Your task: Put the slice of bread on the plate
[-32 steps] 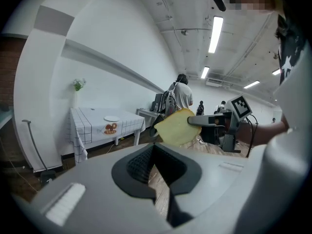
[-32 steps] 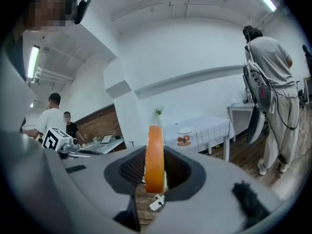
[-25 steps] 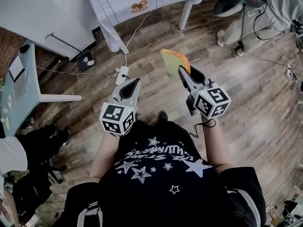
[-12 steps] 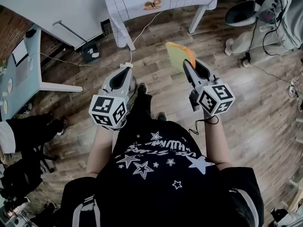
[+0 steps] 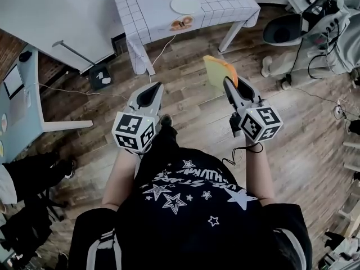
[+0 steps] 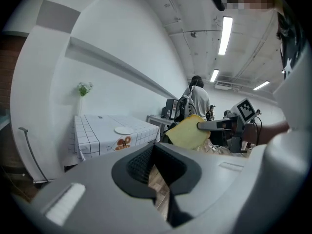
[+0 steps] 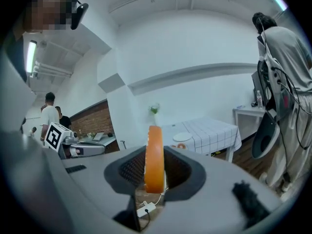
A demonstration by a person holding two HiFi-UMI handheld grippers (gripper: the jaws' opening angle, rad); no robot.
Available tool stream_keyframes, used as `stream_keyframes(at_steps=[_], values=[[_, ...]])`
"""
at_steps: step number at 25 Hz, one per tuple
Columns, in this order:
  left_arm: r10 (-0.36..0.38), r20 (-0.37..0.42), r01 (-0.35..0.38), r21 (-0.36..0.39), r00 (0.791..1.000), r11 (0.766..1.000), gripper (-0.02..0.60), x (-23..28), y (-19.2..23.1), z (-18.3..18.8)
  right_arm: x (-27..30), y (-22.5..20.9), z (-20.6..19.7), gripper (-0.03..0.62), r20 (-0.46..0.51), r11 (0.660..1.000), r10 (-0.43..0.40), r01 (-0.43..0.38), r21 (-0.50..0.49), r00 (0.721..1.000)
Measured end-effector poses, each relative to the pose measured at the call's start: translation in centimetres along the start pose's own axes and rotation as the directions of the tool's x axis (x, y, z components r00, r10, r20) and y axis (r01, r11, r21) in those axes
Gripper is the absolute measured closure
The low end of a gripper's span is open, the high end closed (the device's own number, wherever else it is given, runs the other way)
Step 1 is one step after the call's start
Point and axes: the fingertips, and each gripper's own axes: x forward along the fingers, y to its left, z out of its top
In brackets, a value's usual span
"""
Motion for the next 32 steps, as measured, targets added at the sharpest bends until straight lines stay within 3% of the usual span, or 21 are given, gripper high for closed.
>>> stream_keyframes(at_steps=[5, 19, 25, 32], values=[[-0.006, 0.006, 0.006, -0.004, 1.000, 1.000, 0.572, 2.2, 4.8, 2.2, 4.7, -1.3, 2.3, 0.497, 0.008, 0.999, -0.035, 0.035, 0.009, 0.999], [-0.086, 0.013, 0.086, -0.005, 0.996, 0.996, 0.572, 5.9, 14.3, 4.9, 13.8, 0.1, 5.6, 0.497, -0.009, 0.994, -0.095, 0.094, -0.046, 0.995], [-0.128, -0.012, 0.128, -0.031, 0.992, 0.991, 0.572, 7.6, 15.8, 3.7, 14.1, 0.2, 3.5, 0.496, -0.076, 0.991, -0.123, 0.119, -0.055, 0.990], [-0.170, -0.022, 0.170, -0.007, 0.985, 0.985, 0.572, 10.1, 14.5, 4.1, 14.6, -3.0, 4.0, 0.496, -0.046, 0.987, -0.161, 0.161, -0.010, 0.986]])
